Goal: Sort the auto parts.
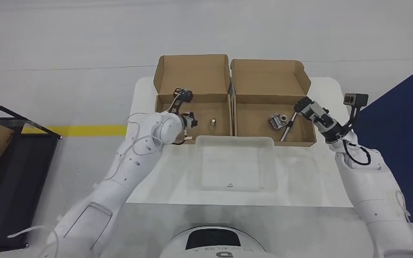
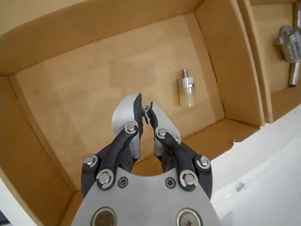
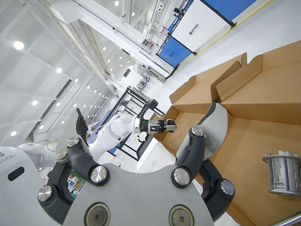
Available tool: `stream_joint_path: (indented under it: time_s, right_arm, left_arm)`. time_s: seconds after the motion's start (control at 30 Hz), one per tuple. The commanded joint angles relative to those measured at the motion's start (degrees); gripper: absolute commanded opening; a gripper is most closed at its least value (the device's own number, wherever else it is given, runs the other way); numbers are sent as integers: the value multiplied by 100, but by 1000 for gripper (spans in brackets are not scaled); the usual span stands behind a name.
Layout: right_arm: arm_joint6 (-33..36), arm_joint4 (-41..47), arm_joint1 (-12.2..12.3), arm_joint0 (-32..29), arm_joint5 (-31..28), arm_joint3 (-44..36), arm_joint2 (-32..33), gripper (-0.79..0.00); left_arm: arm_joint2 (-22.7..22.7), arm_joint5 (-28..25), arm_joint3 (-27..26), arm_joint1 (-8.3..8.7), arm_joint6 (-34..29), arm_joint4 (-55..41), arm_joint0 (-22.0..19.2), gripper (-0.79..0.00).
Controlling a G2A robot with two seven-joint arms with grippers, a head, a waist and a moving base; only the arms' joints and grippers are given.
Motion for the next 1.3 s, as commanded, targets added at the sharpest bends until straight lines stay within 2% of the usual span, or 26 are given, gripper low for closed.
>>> stream_joint_path:
  time_s: [0.0, 0.1, 0.13, 0.17, 0.2, 0.23, 0.4, 0.53, 0.63, 0.77, 0.9, 1.03, 1.27]
  right_arm:
    - [2, 6, 0, 0, 1, 0, 0, 0]
    - [2, 6, 0, 0, 1, 0, 0, 0]
    - [2, 6, 0, 0, 1, 0, 0, 0]
    - [2, 6, 0, 0, 1, 0, 0, 0]
    - [2, 6, 0, 0, 1, 0, 0, 0]
    - [2, 6, 0, 0, 1, 0, 0, 0]
    - [2, 6, 0, 0, 1, 0, 0, 0]
    - [2, 6, 0, 0, 1, 0, 0, 0]
    - [2, 6, 0, 0, 1, 0, 0, 0]
    - [2, 6, 0, 0, 1, 0, 0, 0]
    - [2, 6, 0, 0, 1, 0, 0, 0]
    - [2, 6, 0, 0, 1, 0, 0, 0]
    - [2, 6, 0, 0, 1, 0, 0, 0]
  left_arm:
    - [53, 75, 97, -24, -3, 44, -46, -742]
    - [94, 180, 200, -49, 6, 121, -95, -449]
    - [99, 209, 223, -54, 8, 142, -104, -376]
    - [98, 215, 239, -58, 13, 150, -112, -252]
    - [92, 222, 253, -60, 18, 159, -116, -80]
    - [81, 239, 253, -60, 29, 183, -121, 0]
    - [-63, 159, -110, -19, 183, 258, -8, 0]
    - [-367, -94, -827, 73, 250, 155, 268, 0]
    - [-740, -583, -1625, 185, 31, -168, 615, 0]
    - [-1253, -1560, -2864, 361, -531, -728, 1213, 0]
    - [-1547, -2248, -3763, 487, -1139, -1343, 1736, 0]
    - [-1553, -2693, -4002, 552, -1564, -1994, 1958, 0]
    - [-1559, -2707, -3980, 554, -1579, -2093, 1964, 0]
